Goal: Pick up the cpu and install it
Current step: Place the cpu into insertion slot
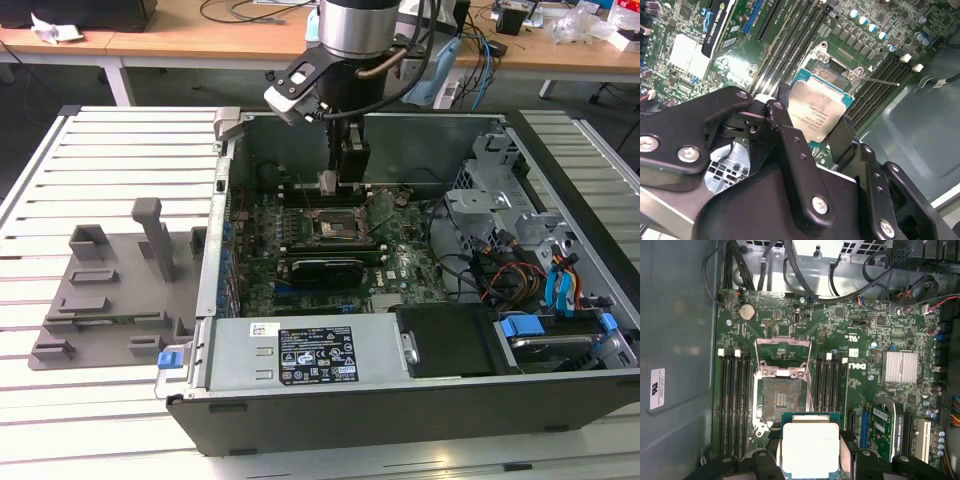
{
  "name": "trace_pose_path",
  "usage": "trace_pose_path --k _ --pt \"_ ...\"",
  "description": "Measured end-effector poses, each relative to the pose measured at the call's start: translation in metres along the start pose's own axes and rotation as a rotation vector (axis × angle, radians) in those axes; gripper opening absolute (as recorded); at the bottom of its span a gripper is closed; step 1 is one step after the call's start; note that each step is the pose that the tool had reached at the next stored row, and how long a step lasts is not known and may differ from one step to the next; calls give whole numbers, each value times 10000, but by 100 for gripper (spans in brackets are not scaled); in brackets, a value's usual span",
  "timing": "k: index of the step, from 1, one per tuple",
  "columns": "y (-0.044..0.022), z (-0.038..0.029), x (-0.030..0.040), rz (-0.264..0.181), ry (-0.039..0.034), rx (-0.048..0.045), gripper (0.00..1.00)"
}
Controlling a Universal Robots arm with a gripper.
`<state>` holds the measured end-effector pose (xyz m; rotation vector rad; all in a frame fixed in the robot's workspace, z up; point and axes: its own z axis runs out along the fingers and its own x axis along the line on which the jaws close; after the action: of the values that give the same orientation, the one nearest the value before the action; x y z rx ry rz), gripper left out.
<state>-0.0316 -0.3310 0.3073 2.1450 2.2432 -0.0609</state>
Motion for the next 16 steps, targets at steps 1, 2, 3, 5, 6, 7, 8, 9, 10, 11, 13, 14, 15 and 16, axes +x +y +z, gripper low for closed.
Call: trace_pose_path --k 1,2,3,5,6,7,8,9,10,11,13,14,15,16 --pt "0 5 0 2 13 -1 55" --pt "0 11 0 3 14 -1 55" --pt "0 15 1 3 13 0 55" --pt "1 25 1 3 13 -1 55" --pt "1 30 1 3 13 -1 55" --pt "2 35 2 2 13 -1 55" --pt "2 40 2 3 13 0 55" --pt "3 46 2 2 13 -1 55" --pt "3 54 3 3 13 0 55" --pt "3 67 3 3 12 0 55" --pt "3 96 5 2 13 -1 55" --pt "3 109 6 3 12 -1 55" --pt "3 118 6 3 12 0 55" --pt "3 127 7 2 12 0 55"
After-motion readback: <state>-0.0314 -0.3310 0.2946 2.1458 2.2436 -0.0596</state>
